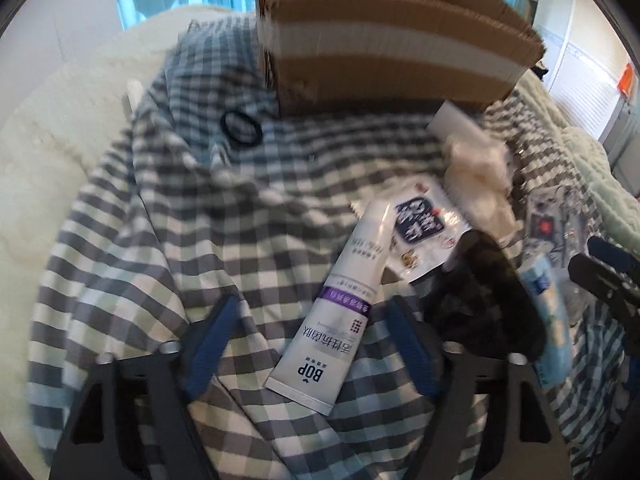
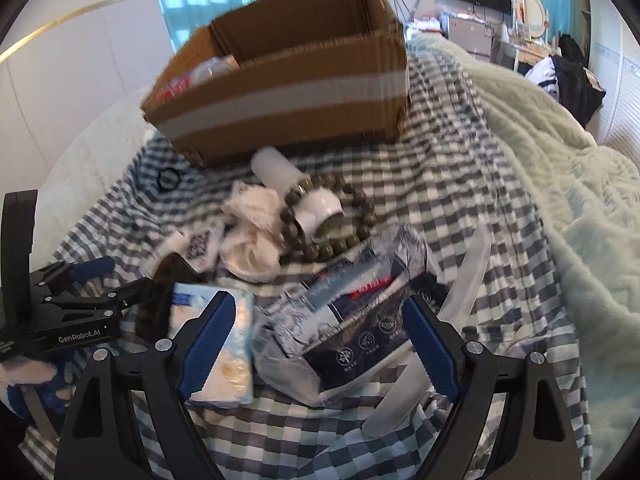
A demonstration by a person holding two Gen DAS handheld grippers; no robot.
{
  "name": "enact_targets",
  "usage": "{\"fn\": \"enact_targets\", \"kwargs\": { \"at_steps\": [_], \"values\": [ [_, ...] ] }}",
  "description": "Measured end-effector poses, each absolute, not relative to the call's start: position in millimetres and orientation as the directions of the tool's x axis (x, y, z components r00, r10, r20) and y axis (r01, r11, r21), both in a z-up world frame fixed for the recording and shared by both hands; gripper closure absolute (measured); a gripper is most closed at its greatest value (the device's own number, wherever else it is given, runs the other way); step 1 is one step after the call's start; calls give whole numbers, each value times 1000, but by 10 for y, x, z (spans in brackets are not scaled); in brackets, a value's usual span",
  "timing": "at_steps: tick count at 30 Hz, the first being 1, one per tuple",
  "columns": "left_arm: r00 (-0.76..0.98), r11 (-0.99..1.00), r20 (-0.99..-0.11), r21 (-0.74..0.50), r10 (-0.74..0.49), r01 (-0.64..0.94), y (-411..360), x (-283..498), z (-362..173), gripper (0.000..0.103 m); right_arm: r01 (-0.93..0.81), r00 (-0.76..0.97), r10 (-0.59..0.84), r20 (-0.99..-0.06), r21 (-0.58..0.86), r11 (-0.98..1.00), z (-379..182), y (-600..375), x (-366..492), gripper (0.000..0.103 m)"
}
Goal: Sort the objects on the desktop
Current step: 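Lower the left gripper onto the white BOP toothpaste tube while the right gripper approaches the tissue pack, then lift the toothpaste tube with the left gripper while the right gripper carries the patterned plastic bag over the box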
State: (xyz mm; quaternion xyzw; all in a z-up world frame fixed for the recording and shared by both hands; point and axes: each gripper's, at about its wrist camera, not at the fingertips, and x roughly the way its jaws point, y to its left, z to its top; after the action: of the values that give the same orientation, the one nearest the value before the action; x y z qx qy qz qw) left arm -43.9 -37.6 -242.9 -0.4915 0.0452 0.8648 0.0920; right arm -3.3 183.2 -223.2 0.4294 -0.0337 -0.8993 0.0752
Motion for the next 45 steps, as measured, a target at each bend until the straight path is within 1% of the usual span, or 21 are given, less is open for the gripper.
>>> {"fn": "enact_targets", "kwargs": {
  "at_steps": [3,4,5,6,7,8,9,12,18,21,26,31,35,40,45],
  "values": [
    [-495,-976,-862,3,107,-216,-334,-438,-2476,43,84,-576,-159,-802,135,-987,-2396,1859,-97,17],
    [-494,-974,-862,4,110,-225,-318,-429,-2483,54,79,-557,-159,-815,139,-987,-2459,1868,-127,17],
    [-488,-970,-863,-10,131,-243,-297,-416,-2487,66,77,-547,-156,-822,136,-988,-2488,1871,-147,18],
    [-488,-968,-862,-10,136,-251,-276,-390,-2488,68,79,-538,-152,-829,130,-988,-2510,1864,-164,23],
    [-492,-967,-860,-4,134,-256,-260,-373,-2490,70,82,-534,-148,-832,123,-989,-2515,1856,-164,26],
    [-494,-965,-859,-3,137,-261,-246,-368,-2491,71,87,-532,-148,-834,121,-989,-2518,1850,-160,31],
    [-496,-965,-857,-3,138,-263,-245,-360,-2490,72,94,-533,-154,-832,123,-988,-2513,1846,-150,44],
    [-503,-964,-853,-5,142,-265,-244,-334,-2470,74,124,-539,-178,-823,132,-983,-2481,1816,-116,66],
    [-543,-965,-828,11,139,-263,-263,-251,-2350,76,154,-565,-197,-801,133,-979,-2403,1790,-44,82],
    [-574,-966,-808,22,134,-257,-270,-211,-2248,76,153,-595,-202,-778,137,-979,-2308,1818,16,84],
    [-620,-968,-772,25,141,-251,-262,-101,-2078,76,153,-652,-204,-730,136,-979,-2115,1840,136,85],
    [-667,-969,-730,29,146,-245,-256,32,-1909,76,168,-706,-194,-681,105,-980,-1940,1789,280,85],
    [-718,-971,-680,39,147,-236,-237,204,-1746,76,182,-746,-189,-639,77,-980,-1810,1743,394,85],
    [-762,-972,-624,18,173,-236,-229,286,-1516,76,180,-792,-175,-585,51,-982,-1648,1710,535,85],
    [-799,-970,-570,9,193,-241,-155,297,-1280,76,197,-843,-184,-506,28,-980,-1401,1680,643,85]
  ]
}}
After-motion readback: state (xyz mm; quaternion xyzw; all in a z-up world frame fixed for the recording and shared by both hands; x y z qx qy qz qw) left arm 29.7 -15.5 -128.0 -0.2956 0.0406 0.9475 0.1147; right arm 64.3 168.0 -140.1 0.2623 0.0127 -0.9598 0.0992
